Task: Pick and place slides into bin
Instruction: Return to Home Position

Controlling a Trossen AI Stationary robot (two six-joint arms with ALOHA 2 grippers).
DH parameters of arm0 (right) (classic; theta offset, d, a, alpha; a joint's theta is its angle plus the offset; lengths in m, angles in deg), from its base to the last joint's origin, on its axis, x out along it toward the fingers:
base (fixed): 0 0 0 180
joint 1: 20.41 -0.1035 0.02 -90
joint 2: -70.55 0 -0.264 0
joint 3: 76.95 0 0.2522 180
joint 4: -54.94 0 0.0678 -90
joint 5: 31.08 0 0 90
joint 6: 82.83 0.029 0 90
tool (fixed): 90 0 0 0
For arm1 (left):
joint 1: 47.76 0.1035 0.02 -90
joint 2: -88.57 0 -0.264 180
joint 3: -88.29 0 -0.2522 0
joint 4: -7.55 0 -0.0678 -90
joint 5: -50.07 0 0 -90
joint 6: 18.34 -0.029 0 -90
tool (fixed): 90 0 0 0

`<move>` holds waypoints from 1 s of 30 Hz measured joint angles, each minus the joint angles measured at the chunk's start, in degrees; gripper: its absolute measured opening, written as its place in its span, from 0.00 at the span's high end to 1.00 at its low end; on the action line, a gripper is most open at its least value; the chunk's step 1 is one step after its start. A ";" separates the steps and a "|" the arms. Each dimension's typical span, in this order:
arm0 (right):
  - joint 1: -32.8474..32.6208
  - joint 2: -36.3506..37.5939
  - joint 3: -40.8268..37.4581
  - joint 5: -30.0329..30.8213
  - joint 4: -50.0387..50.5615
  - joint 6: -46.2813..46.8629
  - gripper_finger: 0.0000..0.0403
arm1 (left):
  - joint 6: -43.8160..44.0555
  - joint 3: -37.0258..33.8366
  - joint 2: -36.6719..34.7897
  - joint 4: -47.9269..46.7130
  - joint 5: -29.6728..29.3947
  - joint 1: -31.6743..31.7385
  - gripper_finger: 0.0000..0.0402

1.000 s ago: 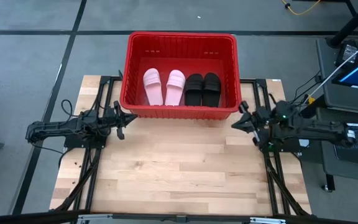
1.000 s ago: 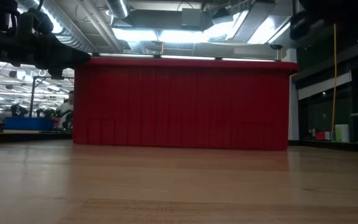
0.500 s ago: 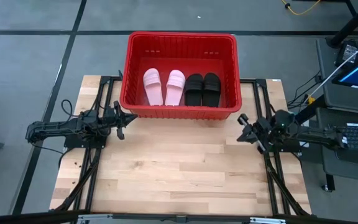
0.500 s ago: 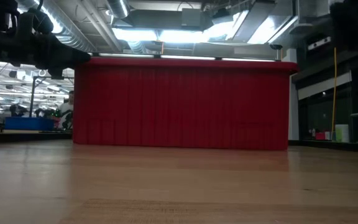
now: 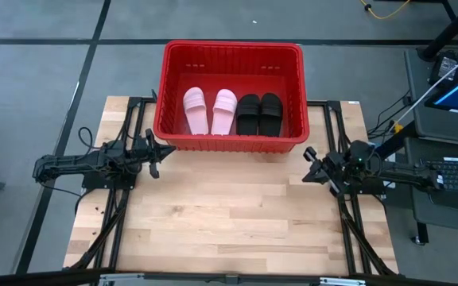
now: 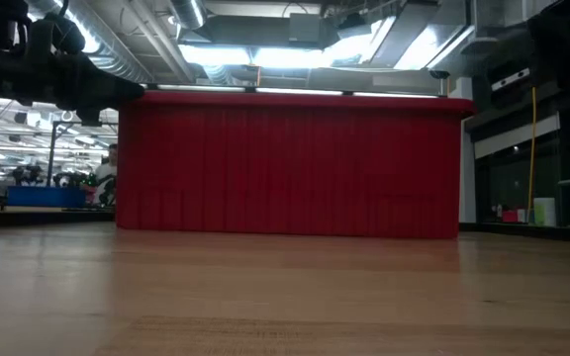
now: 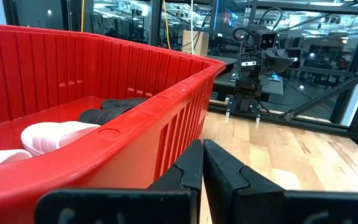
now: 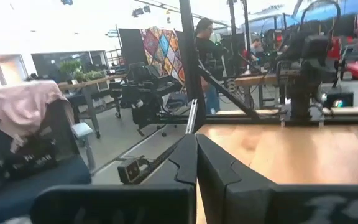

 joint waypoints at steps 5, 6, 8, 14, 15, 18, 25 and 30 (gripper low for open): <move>-2.36 0.61 0.02 1.57 1.04 -7.22 0.98 | 0.00 0.00 0.01 -0.02 0.00 0.00 0.98; -4.00 0.94 0.03 2.83 1.60 -8.43 0.98 | 0.01 0.00 0.01 0.00 0.00 0.00 0.98; -7.76 2.06 0.07 7.31 4.39 -9.36 0.98 | 0.01 0.00 0.00 0.00 0.01 0.00 0.99; -17.37 7.67 0.02 13.10 10.04 -12.74 0.98 | 0.00 0.00 0.00 -0.02 0.00 0.00 0.98; -17.85 7.70 0.04 12.99 9.85 -13.99 0.98 | 0.00 0.00 0.02 -0.01 0.00 0.01 0.98; -18.12 7.65 0.02 12.49 10.67 -15.22 0.98 | 0.00 0.00 0.02 0.00 0.00 0.00 0.98; -18.12 7.65 0.02 12.26 10.88 -19.97 0.98 | 0.00 0.00 0.02 -0.02 0.02 0.00 0.98; -18.12 7.65 0.02 12.23 10.88 -16.79 0.98 | 0.00 0.00 0.02 0.00 0.00 0.00 0.98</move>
